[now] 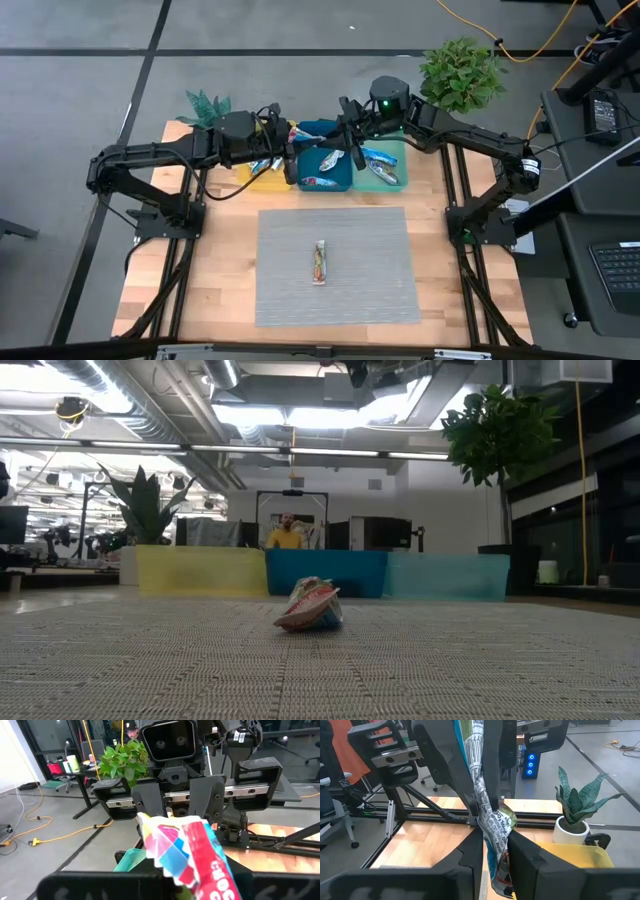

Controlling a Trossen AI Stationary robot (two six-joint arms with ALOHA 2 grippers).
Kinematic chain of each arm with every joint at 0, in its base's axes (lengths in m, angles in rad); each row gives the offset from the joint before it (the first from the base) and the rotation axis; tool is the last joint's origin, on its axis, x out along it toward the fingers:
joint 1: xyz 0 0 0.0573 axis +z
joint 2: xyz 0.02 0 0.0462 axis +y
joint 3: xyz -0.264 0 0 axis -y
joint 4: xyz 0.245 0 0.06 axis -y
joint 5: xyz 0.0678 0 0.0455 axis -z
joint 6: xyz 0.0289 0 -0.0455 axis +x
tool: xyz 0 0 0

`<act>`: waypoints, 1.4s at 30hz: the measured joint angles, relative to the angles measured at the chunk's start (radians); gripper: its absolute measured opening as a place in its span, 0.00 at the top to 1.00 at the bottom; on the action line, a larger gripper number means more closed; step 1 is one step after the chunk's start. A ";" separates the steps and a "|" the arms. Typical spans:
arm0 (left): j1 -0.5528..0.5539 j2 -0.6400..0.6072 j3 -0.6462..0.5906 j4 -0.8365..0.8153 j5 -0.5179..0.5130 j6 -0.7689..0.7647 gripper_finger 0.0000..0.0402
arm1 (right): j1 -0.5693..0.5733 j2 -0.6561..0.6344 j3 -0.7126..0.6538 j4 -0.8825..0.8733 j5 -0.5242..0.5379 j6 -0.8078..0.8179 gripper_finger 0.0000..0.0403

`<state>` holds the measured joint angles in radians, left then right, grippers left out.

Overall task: Pick and place Granola Bars by type
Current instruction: Put the red granola bar into the blue bin

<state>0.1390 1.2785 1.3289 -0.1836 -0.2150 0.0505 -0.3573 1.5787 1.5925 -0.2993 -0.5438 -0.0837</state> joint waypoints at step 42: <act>0.152 -0.087 0.000 -0.069 0.026 0.122 0.95 | -0.048 -0.005 0.001 0.021 0.295 -0.056 0.37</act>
<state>0.2915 1.1916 1.3285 -0.2525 -0.1890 0.1725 -0.4053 1.5738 1.5932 -0.2785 -0.2485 -0.1402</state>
